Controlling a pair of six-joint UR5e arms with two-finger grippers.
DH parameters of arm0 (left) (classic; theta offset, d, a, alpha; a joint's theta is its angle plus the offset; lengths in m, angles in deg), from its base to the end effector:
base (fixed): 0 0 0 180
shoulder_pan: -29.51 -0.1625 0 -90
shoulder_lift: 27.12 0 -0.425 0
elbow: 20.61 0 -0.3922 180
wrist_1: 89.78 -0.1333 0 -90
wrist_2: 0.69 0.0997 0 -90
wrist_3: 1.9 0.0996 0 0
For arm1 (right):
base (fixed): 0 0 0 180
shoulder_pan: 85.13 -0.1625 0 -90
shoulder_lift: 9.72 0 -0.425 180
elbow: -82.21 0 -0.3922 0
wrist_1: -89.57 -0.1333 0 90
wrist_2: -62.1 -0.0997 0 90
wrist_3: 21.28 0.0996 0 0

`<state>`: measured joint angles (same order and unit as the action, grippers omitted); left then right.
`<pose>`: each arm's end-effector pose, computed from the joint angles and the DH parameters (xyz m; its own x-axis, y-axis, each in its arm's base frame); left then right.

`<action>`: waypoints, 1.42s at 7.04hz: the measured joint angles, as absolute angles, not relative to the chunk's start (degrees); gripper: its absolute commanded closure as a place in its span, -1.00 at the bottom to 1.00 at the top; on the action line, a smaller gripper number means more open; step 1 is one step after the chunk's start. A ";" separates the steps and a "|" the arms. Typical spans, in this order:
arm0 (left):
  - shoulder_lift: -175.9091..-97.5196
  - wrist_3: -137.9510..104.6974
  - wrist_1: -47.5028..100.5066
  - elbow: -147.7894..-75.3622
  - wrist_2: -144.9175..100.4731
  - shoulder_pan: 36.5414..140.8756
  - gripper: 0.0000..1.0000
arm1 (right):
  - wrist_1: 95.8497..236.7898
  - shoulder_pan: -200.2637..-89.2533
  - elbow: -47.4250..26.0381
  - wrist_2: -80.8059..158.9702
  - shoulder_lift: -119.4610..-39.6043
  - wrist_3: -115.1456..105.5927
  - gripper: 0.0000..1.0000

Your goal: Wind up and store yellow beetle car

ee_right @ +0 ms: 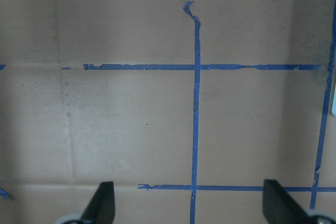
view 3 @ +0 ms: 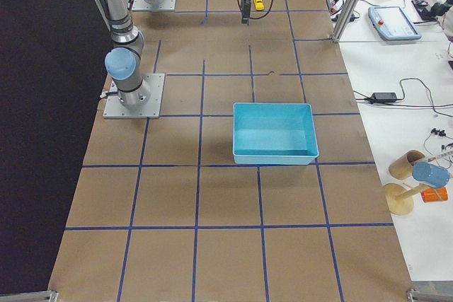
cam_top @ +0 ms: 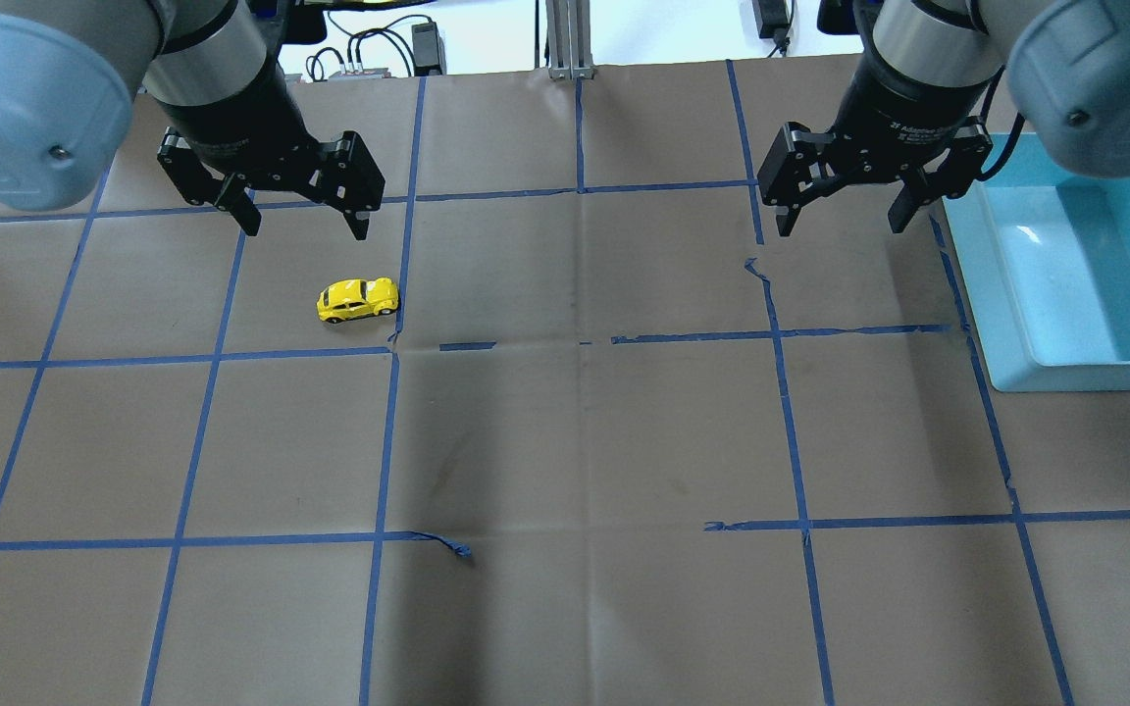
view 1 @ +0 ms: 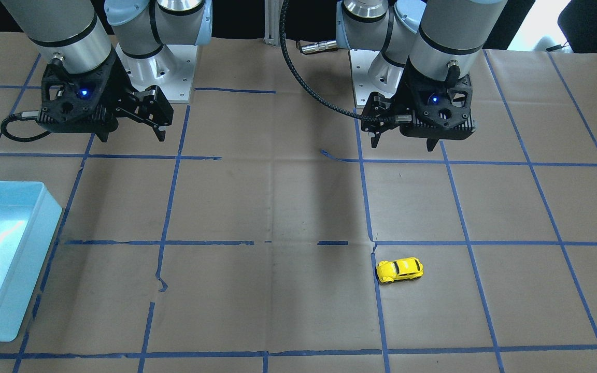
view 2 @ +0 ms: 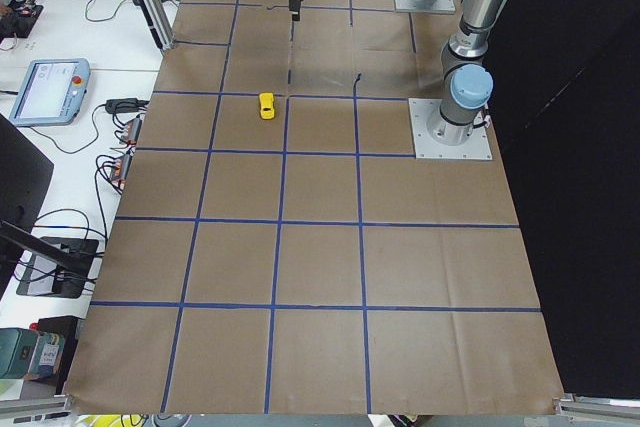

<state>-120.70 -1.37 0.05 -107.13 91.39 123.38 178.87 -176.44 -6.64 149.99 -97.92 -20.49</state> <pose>-0.1644 -0.5086 0.4866 -0.9964 0.0766 -0.0363 0.0767 0.9971 -0.0009 0.1484 -0.4996 0.4810 -0.9993 -0.0082 -0.0365 -0.0091 0.9997 0.0241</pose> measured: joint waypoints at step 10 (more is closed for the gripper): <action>-125.23 8.30 -4.96 -106.95 93.23 123.23 -0.98 | 178.87 -176.44 -6.73 149.99 -97.79 -20.49 -1.00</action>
